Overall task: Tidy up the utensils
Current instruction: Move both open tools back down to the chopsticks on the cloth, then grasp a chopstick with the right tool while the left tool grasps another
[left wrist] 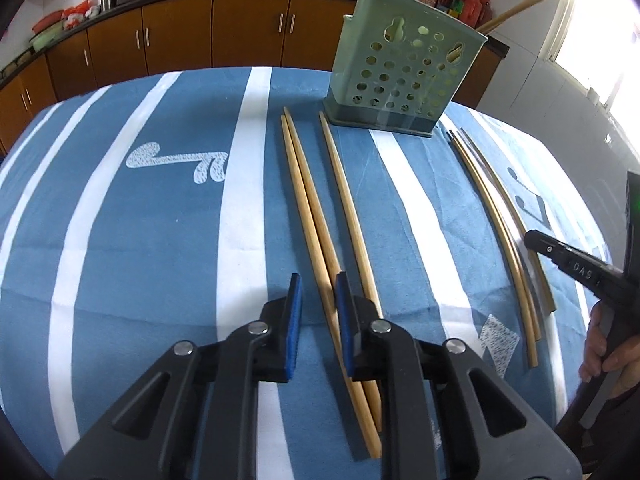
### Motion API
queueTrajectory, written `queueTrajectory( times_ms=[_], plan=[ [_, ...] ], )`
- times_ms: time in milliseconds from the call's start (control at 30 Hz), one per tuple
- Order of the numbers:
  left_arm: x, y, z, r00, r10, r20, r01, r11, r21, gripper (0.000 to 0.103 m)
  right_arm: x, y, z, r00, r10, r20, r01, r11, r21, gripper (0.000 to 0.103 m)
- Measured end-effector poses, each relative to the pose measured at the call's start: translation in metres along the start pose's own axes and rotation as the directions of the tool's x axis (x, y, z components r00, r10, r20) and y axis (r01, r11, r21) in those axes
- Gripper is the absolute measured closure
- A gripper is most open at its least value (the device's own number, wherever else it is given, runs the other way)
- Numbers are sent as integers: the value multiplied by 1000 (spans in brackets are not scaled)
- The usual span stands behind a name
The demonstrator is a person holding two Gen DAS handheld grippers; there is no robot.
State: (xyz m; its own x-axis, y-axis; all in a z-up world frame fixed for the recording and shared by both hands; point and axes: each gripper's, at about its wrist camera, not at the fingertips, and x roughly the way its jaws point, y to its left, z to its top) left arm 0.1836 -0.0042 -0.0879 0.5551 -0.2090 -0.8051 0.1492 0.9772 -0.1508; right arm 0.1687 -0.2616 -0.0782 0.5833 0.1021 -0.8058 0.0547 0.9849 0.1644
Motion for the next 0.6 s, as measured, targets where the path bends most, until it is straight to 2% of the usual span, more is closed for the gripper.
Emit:
queueTrajectory(
  times_ms=[267,400,433,600],
  plan=[
    [1,0,0,998,66,19,-66,998,6,86,-1,2,-1,1000,-12,8,12,1000,-15,95],
    [5,-7,-3,992,123,36,-124,991,50,89,-1,2,-2,1000,-14,15,15,1000,-20,95],
    [5,-8,-3,991,130,41,-132,989,59,93,-1,2,-2,1000,-15,17,15,1000,-21,95],
    [8,5,7,989,142,43,-144,989,30,95,-1,6,-3,999,-24,25,25,999,-46,95]
  ],
)
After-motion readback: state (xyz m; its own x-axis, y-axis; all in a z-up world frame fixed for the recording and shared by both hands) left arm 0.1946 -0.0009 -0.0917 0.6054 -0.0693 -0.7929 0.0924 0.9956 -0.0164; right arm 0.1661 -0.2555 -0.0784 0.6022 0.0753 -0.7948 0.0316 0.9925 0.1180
